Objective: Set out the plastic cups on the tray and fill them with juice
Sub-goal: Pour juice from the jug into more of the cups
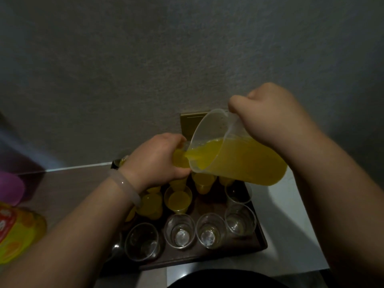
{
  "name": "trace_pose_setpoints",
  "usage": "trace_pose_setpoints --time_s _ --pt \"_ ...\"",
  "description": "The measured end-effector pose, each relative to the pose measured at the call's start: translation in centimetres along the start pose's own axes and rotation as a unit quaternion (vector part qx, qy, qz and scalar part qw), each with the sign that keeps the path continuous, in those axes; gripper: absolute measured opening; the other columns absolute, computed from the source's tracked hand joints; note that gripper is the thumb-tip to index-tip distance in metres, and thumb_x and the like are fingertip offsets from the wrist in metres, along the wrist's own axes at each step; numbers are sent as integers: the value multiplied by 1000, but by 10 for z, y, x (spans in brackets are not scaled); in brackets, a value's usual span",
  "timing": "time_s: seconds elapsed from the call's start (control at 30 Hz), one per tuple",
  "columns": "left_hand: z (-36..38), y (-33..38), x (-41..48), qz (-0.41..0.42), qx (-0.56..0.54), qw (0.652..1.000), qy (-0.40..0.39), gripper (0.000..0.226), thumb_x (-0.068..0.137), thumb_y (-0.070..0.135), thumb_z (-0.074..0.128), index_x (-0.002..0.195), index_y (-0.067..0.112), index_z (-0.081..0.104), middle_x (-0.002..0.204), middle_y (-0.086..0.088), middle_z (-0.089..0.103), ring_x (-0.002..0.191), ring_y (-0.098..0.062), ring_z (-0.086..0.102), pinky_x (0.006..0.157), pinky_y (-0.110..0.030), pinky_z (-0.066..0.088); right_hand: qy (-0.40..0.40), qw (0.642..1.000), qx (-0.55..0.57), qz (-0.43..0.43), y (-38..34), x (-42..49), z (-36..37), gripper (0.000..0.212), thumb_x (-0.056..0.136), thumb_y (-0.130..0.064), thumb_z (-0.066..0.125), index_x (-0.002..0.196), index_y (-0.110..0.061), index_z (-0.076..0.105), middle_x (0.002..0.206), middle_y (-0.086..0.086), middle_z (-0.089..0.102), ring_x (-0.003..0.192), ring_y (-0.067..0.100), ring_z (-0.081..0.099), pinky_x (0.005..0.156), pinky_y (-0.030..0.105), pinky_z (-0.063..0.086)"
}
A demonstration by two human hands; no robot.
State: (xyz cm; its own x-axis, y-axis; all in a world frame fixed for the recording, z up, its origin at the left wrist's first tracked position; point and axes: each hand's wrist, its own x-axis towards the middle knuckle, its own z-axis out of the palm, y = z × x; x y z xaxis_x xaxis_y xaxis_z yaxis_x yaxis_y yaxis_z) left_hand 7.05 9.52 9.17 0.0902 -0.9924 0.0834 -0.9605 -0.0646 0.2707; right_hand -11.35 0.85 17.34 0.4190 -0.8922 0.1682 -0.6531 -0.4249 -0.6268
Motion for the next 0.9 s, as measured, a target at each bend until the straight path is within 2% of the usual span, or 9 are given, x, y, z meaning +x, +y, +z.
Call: trace_pose_setpoints --time_s 0.13,0.23,0.3,0.37,0.43,0.5,0.67,0.83,0.9 --pt "0 1 1 -7 -16 1000 14 65 72 46 74 128 22 52 119 6 57 105 -7 53 82 -16 37 24 998 63 12 11 0 -2 37 84 -30 54 53 -13 42 50 4 31 47 18 27 50 33 24" --pt "1 1 0 -16 -37 999 23 69 70 49 74 130 25 51 118 7 58 101 -4 53 84 -18 42 50 990 128 30 23 0 -1 42 84 -27 55 58 5 44 56 18 36 51 22 35 51 41 33" --pt "1 2 -1 -25 -47 998 33 75 69 50 74 134 23 48 121 5 58 104 -7 55 89 -23 46 65 983 166 44 34 -1 -1 38 81 -25 55 67 10 51 63 26 43 54 23 40 53 45 38" --pt "1 4 -2 -29 -44 998 41 78 70 49 75 137 21 46 123 3 57 106 -9 55 91 -23 45 71 978 187 64 46 -3 -2 30 84 -20 54 62 0 58 58 18 46 50 16 43 51 38 37" --pt "1 6 -3 -26 -38 998 35 79 71 49 74 138 21 44 123 3 57 102 -6 53 87 -19 41 87 953 268 108 55 -8 -3 37 83 -22 55 46 -17 54 48 0 43 44 12 39 49 36 32" --pt "2 10 -4 -18 -33 999 25 78 72 47 74 139 21 44 122 3 56 100 -4 52 84 -16 37 111 924 338 139 63 -12 -3 35 73 -31 55 41 -17 54 46 0 43 47 16 37 50 36 27" --pt "4 25 -5 13 -23 1000 -1 79 73 44 72 141 19 41 123 3 51 110 -9 49 86 -14 32 161 899 376 156 77 -19 -7 30 65 -36 53 42 -17 55 55 7 44 55 22 37 54 38 29" --pt "9 40 0 50 -26 996 -68 85 71 47 71 144 22 35 127 7 45 115 -8 48 97 -22 43 208 875 408 155 90 -18 -16 28 64 -34 54 40 -19 57 50 1 44 50 18 37 51 32 28" --pt "11 46 3 70 -12 993 -95 83 73 44 71 144 22 35 131 8 42 117 -7 47 99 -20 41 218 875 405 152 93 -19 -18 29 64 -34 53 39 -20 56 51 2 44 50 18 38 51 34 28"
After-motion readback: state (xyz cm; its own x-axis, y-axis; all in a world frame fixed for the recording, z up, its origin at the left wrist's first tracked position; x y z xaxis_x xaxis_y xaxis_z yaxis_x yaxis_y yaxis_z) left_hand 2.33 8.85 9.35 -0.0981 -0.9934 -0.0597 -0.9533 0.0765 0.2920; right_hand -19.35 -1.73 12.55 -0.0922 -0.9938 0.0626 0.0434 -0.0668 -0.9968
